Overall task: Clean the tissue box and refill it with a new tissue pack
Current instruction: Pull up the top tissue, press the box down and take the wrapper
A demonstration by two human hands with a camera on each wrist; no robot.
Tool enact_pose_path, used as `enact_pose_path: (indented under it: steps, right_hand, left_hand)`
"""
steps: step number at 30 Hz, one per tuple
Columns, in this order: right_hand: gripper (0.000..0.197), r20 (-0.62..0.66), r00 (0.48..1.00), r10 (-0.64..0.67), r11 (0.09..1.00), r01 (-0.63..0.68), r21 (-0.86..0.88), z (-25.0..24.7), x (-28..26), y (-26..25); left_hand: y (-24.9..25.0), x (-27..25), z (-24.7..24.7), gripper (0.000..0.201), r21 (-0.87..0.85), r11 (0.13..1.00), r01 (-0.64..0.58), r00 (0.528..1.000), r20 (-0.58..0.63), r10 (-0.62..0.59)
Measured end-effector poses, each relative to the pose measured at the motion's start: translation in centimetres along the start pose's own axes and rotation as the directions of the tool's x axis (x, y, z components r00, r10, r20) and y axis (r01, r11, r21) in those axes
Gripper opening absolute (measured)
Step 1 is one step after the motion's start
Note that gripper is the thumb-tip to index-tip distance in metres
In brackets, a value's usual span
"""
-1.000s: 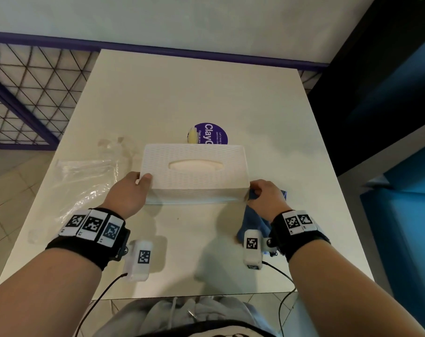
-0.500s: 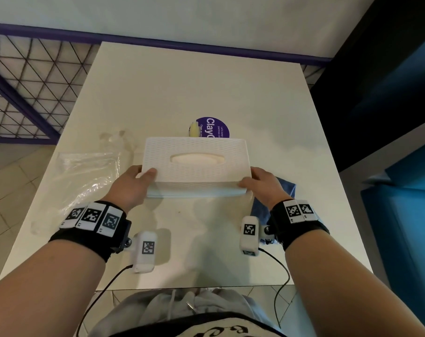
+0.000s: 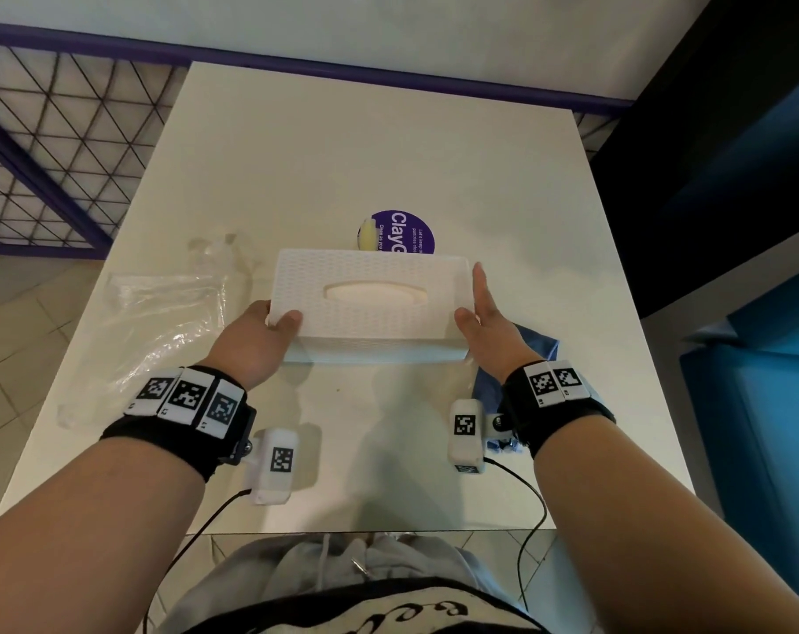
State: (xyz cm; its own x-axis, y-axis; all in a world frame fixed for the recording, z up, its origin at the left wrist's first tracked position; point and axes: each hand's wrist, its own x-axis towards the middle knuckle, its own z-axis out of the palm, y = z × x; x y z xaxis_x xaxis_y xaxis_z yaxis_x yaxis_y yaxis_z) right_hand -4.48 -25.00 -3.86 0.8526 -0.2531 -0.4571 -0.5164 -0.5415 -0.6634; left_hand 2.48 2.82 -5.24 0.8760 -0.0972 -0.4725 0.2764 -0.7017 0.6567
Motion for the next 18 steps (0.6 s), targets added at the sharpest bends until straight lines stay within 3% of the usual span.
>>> enact_pose_path:
  steps: [3,7,9,12,14,18]
  right_hand:
    - [0.055,0.002,0.999,-0.047,0.993,0.047,-0.109,-0.1,0.1,-0.4]
    - [0.055,-0.019,0.995,-0.097,0.977,0.092,-0.191,0.4,0.7,-0.1]
    - [0.056,-0.019,0.998,-0.061,0.96,0.054,-0.275,0.5,1.0,0.0]
    - [0.055,-0.053,0.999,0.013,0.85,-0.039,-0.525,0.6,0.6,-0.6]
    - [0.062,-0.067,0.998,-0.017,0.776,-0.029,-0.63,0.8,0.3,-1.2]
    - [0.07,-0.075,0.997,0.011,0.648,-0.064,-0.759,1.4,0.5,-2.9]
  left_hand:
    - [0.6,-0.4,-0.1,0.065,0.094,0.991,-0.09,0.996,0.025,0.088]
    - [1.0,-0.3,-0.3,0.059,0.269,0.95,-0.16,0.986,0.08,0.143]
    - [1.0,-0.4,-0.1,0.058,0.328,0.93,-0.167,0.985,0.093,0.144]
    - [1.0,-0.3,0.0,0.058,0.536,0.823,-0.187,0.981,0.062,0.182]
    - [1.3,-0.2,0.0,0.059,0.635,0.737,-0.232,0.967,0.067,0.247]
    - [2.2,0.1,-0.4,0.059,0.656,0.71,-0.254,0.966,0.135,0.221]
